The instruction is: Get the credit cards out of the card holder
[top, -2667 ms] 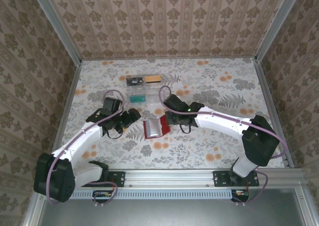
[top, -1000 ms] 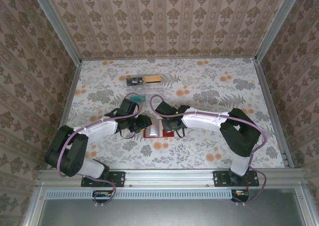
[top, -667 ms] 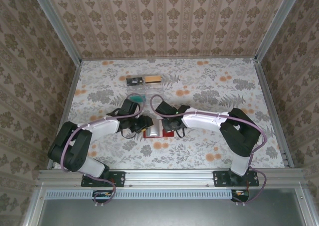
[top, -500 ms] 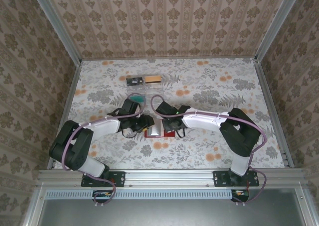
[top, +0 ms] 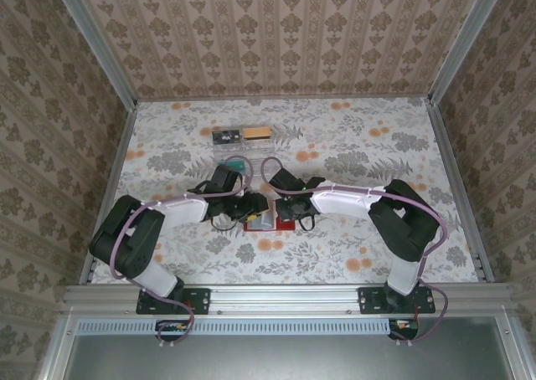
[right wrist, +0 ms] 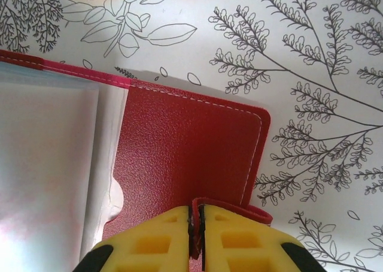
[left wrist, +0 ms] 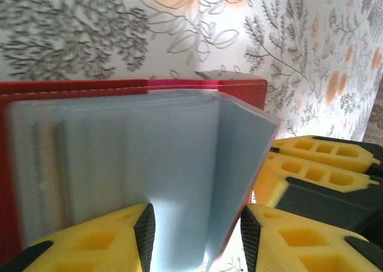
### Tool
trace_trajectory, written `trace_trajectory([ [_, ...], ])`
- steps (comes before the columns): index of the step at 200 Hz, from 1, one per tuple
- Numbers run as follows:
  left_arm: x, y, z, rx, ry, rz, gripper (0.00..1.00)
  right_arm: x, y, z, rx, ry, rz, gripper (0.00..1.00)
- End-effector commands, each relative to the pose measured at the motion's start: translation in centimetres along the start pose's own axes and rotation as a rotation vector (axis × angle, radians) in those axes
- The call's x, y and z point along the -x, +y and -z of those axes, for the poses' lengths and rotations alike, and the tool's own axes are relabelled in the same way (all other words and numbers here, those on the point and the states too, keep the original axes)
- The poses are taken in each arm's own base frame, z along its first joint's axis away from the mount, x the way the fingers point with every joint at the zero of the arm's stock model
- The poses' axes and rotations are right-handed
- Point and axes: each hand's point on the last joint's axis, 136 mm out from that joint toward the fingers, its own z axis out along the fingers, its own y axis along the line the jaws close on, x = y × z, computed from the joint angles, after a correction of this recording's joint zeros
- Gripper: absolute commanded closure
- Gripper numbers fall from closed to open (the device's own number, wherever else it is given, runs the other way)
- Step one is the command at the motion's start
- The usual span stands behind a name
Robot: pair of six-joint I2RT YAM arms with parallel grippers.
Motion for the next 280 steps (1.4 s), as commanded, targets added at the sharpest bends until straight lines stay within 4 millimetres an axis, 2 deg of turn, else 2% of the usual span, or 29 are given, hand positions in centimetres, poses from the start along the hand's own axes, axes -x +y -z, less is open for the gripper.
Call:
trace_trajectory([
  [1, 0.4, -2.5, -0.2, -0.081, 0.015, -0.059, 0.55, -0.6, -0.2, -0.5, 0.032, 0.023, -0.047, 0.87],
  [22, 0.5, -3.1, -0.5, -0.099, 0.028, -0.070, 0.55, -0.5, -0.5, -0.4, 0.051, 0.021, -0.076, 0.86],
  [49, 0.5, -3.2, -0.6, -0.092, 0.027, -0.069, 0.57, 0.2, -0.6, 0.8, 0.069, -0.012, -0.096, 0.85],
  [79, 0.7, -2.7, -0.1, -0.056, 0.011, -0.064, 0.58, 0.9, -0.8, 2.7, 0.069, -0.047, -0.098, 0.83],
  [100, 1.0, -1.9, 0.7, 0.003, -0.025, -0.065, 0.56, 0.7, -1.2, 3.2, 0.059, -0.046, -0.101, 0.78],
  [126, 1.1, -0.6, 1.9, 0.090, -0.064, -0.069, 0.52, -0.2, -1.9, 2.3, 0.025, -0.016, -0.096, 0.77],
  [149, 0.9, 0.4, 2.3, 0.130, -0.059, -0.059, 0.50, -0.9, -2.1, 1.3, 0.014, 0.007, -0.093, 0.77],
  [212, 0.3, 2.5, 1.7, 0.187, -0.036, -0.017, 0.49, -1.7, -2.7, -0.6, -0.026, 0.044, -0.075, 0.79],
  [280, 0.0, 3.7, 1.1, 0.220, -0.012, 0.004, 0.48, -1.8, -2.6, -0.8, -0.021, 0.048, -0.076, 0.79],
])
